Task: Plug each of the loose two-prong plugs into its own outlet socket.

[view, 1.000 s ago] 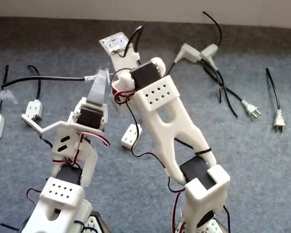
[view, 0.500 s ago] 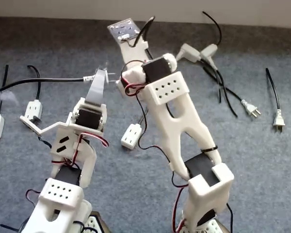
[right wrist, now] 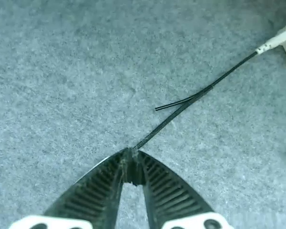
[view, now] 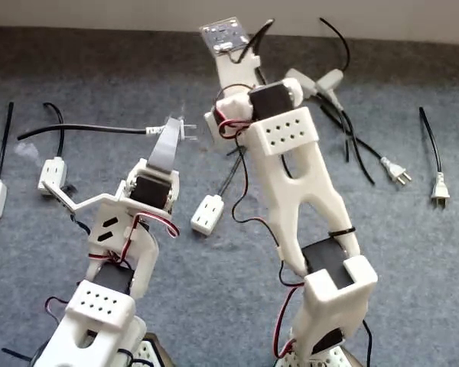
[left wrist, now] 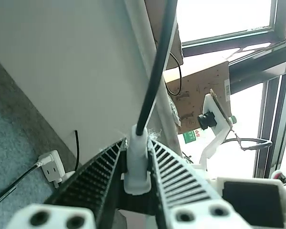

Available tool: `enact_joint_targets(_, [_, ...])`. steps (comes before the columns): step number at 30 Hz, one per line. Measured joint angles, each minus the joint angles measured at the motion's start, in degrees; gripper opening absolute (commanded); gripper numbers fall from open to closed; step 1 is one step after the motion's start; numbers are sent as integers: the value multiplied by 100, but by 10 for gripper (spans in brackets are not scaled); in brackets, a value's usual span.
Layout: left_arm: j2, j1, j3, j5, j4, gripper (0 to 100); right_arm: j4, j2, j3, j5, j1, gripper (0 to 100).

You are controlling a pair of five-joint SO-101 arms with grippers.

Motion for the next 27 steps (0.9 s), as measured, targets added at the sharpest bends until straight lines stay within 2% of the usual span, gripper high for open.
enact_joint_targets(5, [0,-431,-97,229,0,6,571,0,0,0,-9,8])
enact_joint_targets(8, [0,-554,-97,334,0,6,747,0,0,0,-255,8])
enact_joint_targets(12, [0,-519,-97,343,0,6,782,-114,0,9,-466,8])
enact_joint_targets(18, [0,-316,-97,343,431,6,1011,-782,-246,9,-800,8])
enact_joint_targets(27, [0,-246,-97,343,440,6,1020,-1073,-290,-79,-1284,8])
